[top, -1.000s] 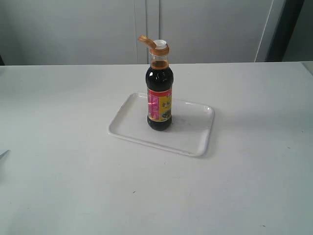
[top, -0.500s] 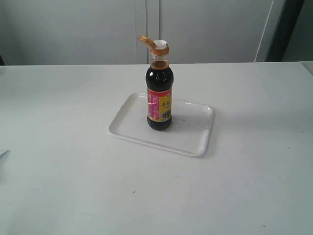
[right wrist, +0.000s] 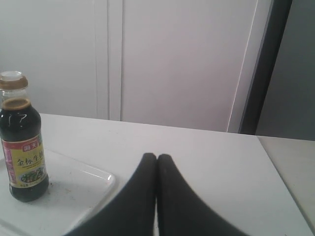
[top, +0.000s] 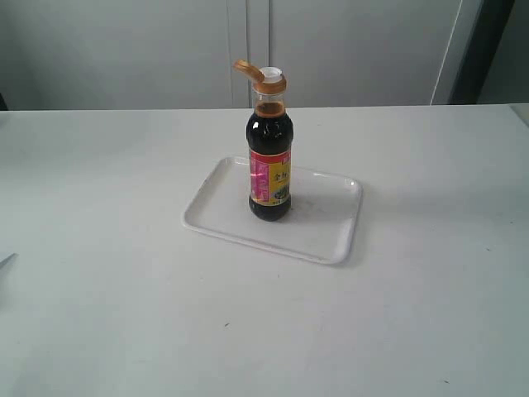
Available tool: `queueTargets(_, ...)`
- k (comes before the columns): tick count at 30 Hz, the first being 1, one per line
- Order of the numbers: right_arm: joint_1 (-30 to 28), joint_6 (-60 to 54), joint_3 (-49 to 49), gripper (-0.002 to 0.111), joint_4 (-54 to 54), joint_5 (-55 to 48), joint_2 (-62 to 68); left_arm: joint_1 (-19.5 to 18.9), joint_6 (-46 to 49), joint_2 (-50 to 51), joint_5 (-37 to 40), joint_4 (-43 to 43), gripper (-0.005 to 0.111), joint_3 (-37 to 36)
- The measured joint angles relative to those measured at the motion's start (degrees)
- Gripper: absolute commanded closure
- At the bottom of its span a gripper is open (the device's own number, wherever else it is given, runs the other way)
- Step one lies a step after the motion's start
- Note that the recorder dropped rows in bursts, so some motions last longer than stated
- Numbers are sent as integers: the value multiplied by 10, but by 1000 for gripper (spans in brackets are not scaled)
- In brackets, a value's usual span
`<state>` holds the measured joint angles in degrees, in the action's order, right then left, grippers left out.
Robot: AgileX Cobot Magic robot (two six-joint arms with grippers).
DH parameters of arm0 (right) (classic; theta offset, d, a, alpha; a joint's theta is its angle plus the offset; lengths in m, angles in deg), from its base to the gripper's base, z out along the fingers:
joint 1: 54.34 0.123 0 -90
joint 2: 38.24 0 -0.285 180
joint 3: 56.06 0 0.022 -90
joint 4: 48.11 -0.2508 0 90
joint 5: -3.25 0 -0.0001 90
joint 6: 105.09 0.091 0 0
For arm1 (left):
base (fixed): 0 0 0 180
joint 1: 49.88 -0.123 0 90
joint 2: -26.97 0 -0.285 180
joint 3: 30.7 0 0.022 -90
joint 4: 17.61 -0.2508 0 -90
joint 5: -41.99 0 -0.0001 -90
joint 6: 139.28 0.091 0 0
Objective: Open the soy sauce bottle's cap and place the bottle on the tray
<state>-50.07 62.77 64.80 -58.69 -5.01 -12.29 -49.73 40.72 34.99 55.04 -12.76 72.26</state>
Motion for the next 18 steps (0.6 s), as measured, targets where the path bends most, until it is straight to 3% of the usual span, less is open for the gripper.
queueTargets(11, 0, 49, -1, 108, 45, 1, -14, 0, 0, 0, 0, 0, 107, 0)
queueTargets(18, 0, 91, -54, 108, 82, 2, -58, 0, 0, 0, 0, 0, 107, 0)
